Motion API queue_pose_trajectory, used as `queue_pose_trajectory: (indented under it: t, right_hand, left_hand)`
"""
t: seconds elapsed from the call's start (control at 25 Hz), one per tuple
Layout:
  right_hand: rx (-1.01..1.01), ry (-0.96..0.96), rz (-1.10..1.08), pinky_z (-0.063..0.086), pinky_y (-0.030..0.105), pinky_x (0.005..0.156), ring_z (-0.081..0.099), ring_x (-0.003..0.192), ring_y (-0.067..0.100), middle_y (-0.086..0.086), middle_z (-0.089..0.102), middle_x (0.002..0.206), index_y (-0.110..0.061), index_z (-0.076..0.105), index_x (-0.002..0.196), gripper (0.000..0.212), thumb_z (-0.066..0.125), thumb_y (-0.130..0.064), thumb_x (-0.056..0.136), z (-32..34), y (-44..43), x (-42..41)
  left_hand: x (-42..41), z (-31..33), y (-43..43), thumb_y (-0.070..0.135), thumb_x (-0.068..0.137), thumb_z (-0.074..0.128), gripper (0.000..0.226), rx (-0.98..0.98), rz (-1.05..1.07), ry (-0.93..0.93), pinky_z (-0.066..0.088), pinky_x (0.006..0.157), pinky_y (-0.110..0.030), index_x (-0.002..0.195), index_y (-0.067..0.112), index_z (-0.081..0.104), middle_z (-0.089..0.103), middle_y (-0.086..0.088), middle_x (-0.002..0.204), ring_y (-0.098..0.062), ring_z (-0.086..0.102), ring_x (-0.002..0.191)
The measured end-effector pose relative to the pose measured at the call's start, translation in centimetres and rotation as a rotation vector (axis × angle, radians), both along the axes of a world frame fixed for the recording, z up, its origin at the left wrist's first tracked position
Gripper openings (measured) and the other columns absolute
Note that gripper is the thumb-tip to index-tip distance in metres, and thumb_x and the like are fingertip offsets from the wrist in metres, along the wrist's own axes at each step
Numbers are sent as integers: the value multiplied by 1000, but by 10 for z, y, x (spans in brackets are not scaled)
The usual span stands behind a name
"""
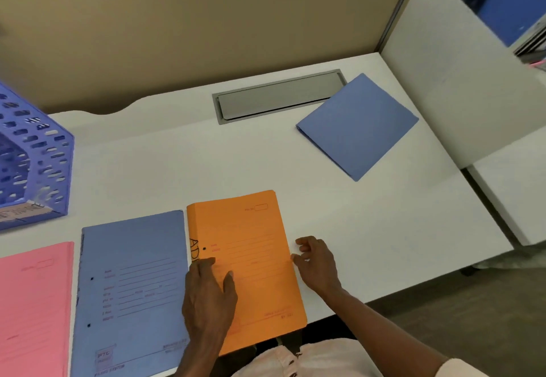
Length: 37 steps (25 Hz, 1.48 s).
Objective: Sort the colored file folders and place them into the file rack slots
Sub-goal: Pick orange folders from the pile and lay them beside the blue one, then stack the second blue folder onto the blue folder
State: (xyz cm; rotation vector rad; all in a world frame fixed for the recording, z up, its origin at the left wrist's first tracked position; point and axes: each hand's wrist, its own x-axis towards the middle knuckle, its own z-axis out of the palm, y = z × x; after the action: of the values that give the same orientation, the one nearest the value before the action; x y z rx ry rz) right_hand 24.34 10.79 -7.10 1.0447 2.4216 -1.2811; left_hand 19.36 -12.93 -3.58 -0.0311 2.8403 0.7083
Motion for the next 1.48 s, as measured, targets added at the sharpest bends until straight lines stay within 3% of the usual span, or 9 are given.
queue_pose_trajectory:
  t: [0.16,0.32,0.44,0.6,0.88,1.0,1.16,1.28,1.48]
  right_hand:
    - [-32,1,-98,54,26,91,67,99,12,-1,66,119,-20,66,128,34,77,-22,96,9,51,-2]
    - [-64,50,-301,57,38,98,69,97,14,2,71,114,-22,69,122,30,78,-17,94,18,118,-14]
    - [-96,92,-445,58,42,97,71,97,14,0,73,112,-25,68,122,31,78,-17,94,22,166,-26]
    - [-237,190,-642,52,27,90,67,108,8,-6,68,125,-28,61,136,55,85,-21,87,24,224,-49]
    - [-520,335,-882,50,47,114,62,125,23,6,62,137,-19,57,144,68,87,-21,83,23,315,-94]
    - [-603,370,-928,51,48,114,66,121,22,3,67,131,-15,63,136,62,88,-21,80,20,337,-109]
    - [-548,348,-851,54,38,99,71,96,17,-5,79,101,-18,70,89,26,88,-24,72,12,349,-125]
    - [-573,358,-903,53,32,94,69,98,18,-5,75,101,-20,70,96,24,88,-17,80,5,359,-129]
    - [-669,340,-964,56,47,110,72,115,30,15,76,123,5,67,125,43,81,-13,88,-3,369,-128]
  left_hand:
    - [-26,17,53,29,93,74,44,69,-209,49,59,78,-39,131,13,60,62,-5,131,-25,63,116]
    - [-67,20,119,28,92,75,39,54,-363,81,57,66,-35,126,16,60,61,2,126,-21,64,110]
    - [-104,17,170,29,93,72,40,11,-429,32,57,75,-38,128,15,59,58,2,129,-22,61,116]
    - [-160,9,234,32,95,67,44,-146,-528,41,56,82,-43,134,12,56,53,-4,135,-27,55,124]
    - [-259,6,363,32,91,70,56,-312,-720,90,49,94,-45,137,7,51,54,-14,135,-35,54,119]
    - [-296,4,409,42,88,74,68,-259,-685,-36,46,100,-46,140,6,48,52,-15,139,-36,51,126]
    - [-323,-8,439,62,75,82,103,-159,-510,-275,47,106,-48,150,7,37,48,-13,151,-36,50,135]
    - [-326,-16,451,67,69,84,110,-184,-504,-287,47,107,-51,150,10,37,49,-12,151,-36,51,134]
    - [-328,-15,454,50,76,84,85,-156,-419,-267,49,103,-45,146,16,49,51,-12,147,-34,51,133]
